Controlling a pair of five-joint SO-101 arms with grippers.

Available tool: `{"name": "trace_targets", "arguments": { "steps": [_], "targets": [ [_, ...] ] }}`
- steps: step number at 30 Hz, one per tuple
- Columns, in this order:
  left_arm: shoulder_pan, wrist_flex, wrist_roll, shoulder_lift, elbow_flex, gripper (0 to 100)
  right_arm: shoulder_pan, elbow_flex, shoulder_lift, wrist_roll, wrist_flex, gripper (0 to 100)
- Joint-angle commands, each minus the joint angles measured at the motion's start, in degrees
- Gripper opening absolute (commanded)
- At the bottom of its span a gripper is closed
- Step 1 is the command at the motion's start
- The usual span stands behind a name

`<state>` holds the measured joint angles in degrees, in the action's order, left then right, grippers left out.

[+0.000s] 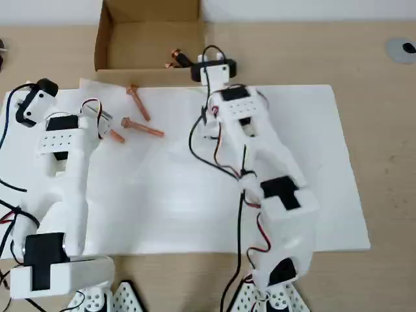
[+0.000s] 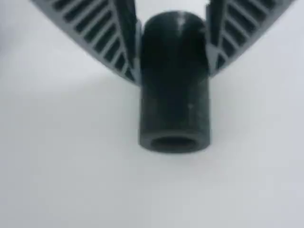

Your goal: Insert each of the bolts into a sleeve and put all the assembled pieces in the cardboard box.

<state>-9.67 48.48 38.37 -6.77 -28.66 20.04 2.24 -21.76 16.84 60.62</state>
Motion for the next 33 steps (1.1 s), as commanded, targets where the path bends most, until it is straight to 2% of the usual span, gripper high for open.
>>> {"name": "trace_targets", "arguments": {
  "steps": [1,7,16,20,25,33],
  "targets": [
    [-0.5,-2.4,0.4,-2.5,0.4,18,1.4,6.0,9.3,-1.6,-5.0,1.2],
    [-0.5,-4.0,0.4,4.3,3.2,18,2.2,15.2,19.0,-2.1,-10.6,1.2],
    [-0.6,2.2,0.6,16.6,14.8,18,2.2,21.2,25.8,-2.1,-14.6,1.2],
    [-0.8,2.0,0.8,17.7,15.9,18,2.2,22.0,27.2,-2.5,-14.8,1.2],
    [-3.6,1.7,5.3,17.5,16.0,17,3.0,22.5,27.6,-3.3,-14.8,1.2],
    [-3.4,-3.4,5.8,18.1,15.4,17,3.7,22.6,27.8,-3.3,-14.8,1.2]
  ]
}}
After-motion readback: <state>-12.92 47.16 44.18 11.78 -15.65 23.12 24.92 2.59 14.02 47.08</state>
